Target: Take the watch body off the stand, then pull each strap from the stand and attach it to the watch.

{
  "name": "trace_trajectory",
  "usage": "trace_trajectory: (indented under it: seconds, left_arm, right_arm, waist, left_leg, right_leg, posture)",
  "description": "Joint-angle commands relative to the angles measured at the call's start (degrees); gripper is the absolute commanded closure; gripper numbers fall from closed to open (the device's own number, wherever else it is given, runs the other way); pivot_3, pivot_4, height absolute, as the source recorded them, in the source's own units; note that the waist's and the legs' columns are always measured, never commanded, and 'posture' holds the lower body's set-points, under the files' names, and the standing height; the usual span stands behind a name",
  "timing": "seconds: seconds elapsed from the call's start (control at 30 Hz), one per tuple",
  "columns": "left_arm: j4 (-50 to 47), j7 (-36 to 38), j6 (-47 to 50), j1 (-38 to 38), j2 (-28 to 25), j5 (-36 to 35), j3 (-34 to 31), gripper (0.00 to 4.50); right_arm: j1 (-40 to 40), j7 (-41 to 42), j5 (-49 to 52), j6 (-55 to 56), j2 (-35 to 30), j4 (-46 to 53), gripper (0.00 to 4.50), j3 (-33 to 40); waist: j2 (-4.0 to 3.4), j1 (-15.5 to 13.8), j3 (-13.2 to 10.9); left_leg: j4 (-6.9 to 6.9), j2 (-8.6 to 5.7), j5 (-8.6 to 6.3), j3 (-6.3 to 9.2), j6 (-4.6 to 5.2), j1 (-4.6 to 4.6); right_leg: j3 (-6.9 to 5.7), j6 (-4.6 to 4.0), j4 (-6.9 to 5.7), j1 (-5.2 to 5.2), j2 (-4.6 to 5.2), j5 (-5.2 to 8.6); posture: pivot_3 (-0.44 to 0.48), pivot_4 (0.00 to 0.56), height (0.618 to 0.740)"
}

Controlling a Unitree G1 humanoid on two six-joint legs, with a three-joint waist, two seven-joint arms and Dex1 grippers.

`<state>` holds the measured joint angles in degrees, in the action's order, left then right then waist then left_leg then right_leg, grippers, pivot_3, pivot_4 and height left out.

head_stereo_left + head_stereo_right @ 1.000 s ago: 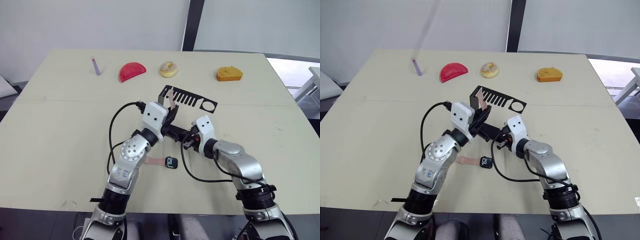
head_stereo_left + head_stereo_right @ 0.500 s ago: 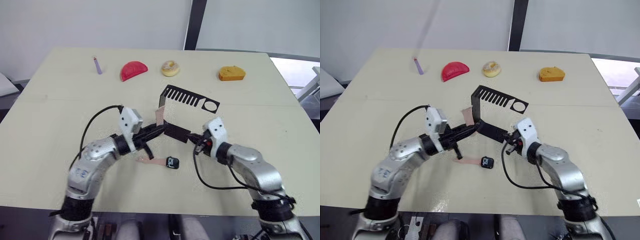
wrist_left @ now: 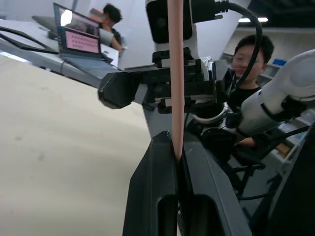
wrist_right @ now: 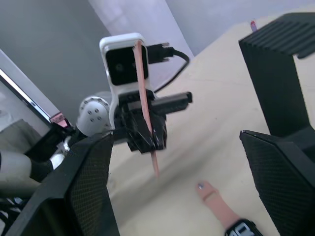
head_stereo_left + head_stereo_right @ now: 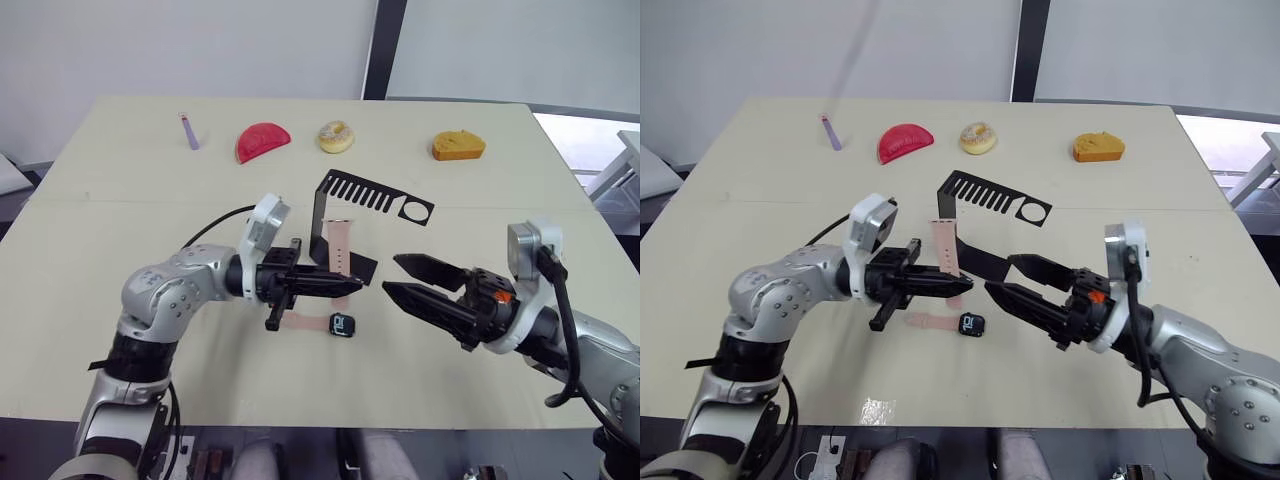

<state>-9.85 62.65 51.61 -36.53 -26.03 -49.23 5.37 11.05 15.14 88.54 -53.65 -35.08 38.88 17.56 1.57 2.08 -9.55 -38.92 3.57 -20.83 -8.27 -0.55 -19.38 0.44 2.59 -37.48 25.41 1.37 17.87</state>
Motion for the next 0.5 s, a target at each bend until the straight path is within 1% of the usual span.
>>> trace_trajectory:
  seconds: [0.03,0.13,0.23,0.27,0.3,0.5]
  left_arm:
    - [0.39,2.82,-0.16,-1.57,0.38,-0.3,1.57,4.5]
    - [1.2,3.77,-1.16,-2.15,0.78,0.87,2.77,4.5]
    - [1.85,4.07,-1.47,-2.55,1.36,1.31,3.15,4.5]
    - [1.8,4.23,-1.58,-2.5,1.47,1.46,3.23,4.5]
    - [1.76,4.06,-1.53,-2.48,1.8,1.48,3.27,4.5]
    - [1.1,3.55,-1.13,-1.8,2.36,1.22,2.97,4.5]
  right_arm:
    - [3.05,-8.21,5.42,3.55,0.57,0.19,0.05,-3.71]
    - [4.8,-11.84,6.89,5.35,0.48,-0.09,0.05,-5.98]
    - [5.58,-13.34,7.29,6.22,-0.38,0.08,0.05,-7.54]
    - [5.74,-13.71,7.39,6.57,-0.56,0.21,0.57,-8.0]
    - [5.92,-13.81,7.37,6.92,-0.67,0.37,0.87,-8.37]
    - [7.22,-14.52,6.86,8.31,-1.02,0.49,0.87,-10.17]
  waist:
    - [0.0,0.02,0.0]
    - [-0.01,-0.07,-0.01]
    - [-0.01,-0.27,-0.01]
    - [-0.01,-0.3,-0.01]
    - [-0.01,-0.31,-0.01]
    - [-0.01,-0.26,-0.01]
  left_leg:
    - [0.0,0.01,0.0,0.0,0.0,-0.01]
    - [-0.02,0.01,0.01,0.0,0.0,-0.05]
    - [-0.02,0.01,0.01,0.02,0.01,-0.07]
    - [-0.02,0.01,0.01,0.02,0.01,-0.08]
    - [-0.02,0.02,0.01,0.02,0.01,-0.09]
    - [-0.02,0.03,0.01,0.03,0.01,-0.09]
  right_leg:
    - [0.0,0.0,0.01,0.01,0.0,0.0]
    - [0.0,0.0,0.01,0.05,0.01,0.0]
    - [0.0,0.01,0.03,0.05,0.02,0.0]
    - [-0.01,0.01,0.05,0.05,0.02,0.0]
    - [-0.01,0.02,0.05,0.05,0.02,0.0]
    - [-0.01,0.02,0.05,0.05,0.02,0.0]
  posture:
    - [0.0,0.15,0.737]
    - [0.0,0.15,0.737]
    - [0.0,0.15,0.737]
    - [0.0,0.15,0.737]
    - [0.0,0.15,0.737]
    - [0.0,0.15,0.737]
